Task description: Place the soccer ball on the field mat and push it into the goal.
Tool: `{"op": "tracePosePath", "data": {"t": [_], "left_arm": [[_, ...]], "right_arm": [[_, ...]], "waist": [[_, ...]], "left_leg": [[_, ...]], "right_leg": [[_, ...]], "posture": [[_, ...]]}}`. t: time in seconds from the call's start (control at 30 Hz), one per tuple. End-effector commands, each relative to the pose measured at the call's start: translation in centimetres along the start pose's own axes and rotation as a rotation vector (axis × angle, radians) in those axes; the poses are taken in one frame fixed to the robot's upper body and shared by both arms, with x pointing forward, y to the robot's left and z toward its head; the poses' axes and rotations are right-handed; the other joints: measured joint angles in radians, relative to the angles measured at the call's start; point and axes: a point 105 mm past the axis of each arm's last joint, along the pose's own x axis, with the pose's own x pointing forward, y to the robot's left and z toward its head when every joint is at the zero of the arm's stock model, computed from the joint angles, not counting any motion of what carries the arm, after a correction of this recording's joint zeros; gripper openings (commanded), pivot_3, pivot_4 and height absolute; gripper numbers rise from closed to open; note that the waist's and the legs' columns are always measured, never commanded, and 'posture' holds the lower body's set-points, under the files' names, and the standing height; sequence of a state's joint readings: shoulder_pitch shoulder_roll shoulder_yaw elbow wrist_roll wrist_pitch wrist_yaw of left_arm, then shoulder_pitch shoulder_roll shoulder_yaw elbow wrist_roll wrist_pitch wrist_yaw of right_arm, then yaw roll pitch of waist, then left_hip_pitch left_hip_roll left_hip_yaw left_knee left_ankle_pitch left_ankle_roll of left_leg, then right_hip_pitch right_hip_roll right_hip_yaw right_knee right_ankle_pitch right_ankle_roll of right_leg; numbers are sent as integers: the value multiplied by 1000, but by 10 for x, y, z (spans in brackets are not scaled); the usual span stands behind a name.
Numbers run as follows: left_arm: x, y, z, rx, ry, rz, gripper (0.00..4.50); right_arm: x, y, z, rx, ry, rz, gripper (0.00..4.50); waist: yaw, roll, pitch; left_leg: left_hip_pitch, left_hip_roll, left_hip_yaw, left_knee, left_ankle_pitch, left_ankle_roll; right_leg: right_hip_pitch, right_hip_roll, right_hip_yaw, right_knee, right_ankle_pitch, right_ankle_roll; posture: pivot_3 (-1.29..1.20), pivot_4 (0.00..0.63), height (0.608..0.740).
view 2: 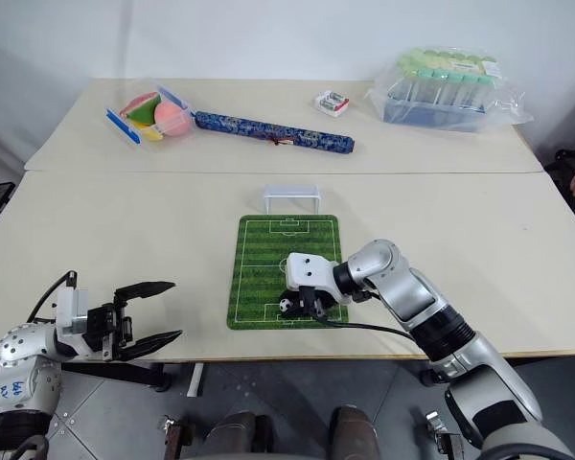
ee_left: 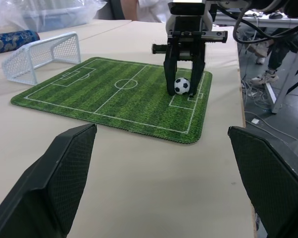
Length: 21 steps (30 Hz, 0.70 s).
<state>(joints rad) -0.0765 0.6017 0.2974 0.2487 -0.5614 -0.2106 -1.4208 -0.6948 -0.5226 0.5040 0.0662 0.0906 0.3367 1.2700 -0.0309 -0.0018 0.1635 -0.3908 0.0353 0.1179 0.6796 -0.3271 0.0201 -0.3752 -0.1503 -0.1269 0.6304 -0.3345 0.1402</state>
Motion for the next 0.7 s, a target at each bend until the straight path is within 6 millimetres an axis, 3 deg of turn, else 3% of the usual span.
{"op": "tracePosePath", "data": {"t": [0.03, 0.23, 0.6, 0.7], "left_arm": [[2, 6, 7, 32, -27, 17, 4500], [4, 10, 6, 34, -25, 15, 4500], [3, 12, 6, 32, -23, -4, 4500], [2, 12, 6, 26, -23, -18, 4500]], "right_arm": [[-3, 1, 2, -21, -4, 1, 2160], [-5, -3, 8, -50, -7, -23, 2160], [-23, 3, 44, -106, -55, -79, 2160], [-24, 18, 47, -112, -65, -49, 1404]], "waist": [[0, 0, 0], [0, 0, 0], [2, 0, 0], [2, 0, 0]], "left_leg": [[0, 0, 0, 0, 0, 0], [0, 0, 0, 0, 0, 0], [0, 0, 0, 0, 0, 0], [0, 0, 0, 0, 0, 0]], "right_leg": [[0, 0, 0, 0, 0, 0], [0, 0, 0, 0, 0, 0], [0, 0, 0, 0, 0, 0], [0, 0, 0, 0, 0, 0]], "posture": [[0, 150, 740], [0, 150, 740], [0, 150, 740], [0, 150, 740]]}}
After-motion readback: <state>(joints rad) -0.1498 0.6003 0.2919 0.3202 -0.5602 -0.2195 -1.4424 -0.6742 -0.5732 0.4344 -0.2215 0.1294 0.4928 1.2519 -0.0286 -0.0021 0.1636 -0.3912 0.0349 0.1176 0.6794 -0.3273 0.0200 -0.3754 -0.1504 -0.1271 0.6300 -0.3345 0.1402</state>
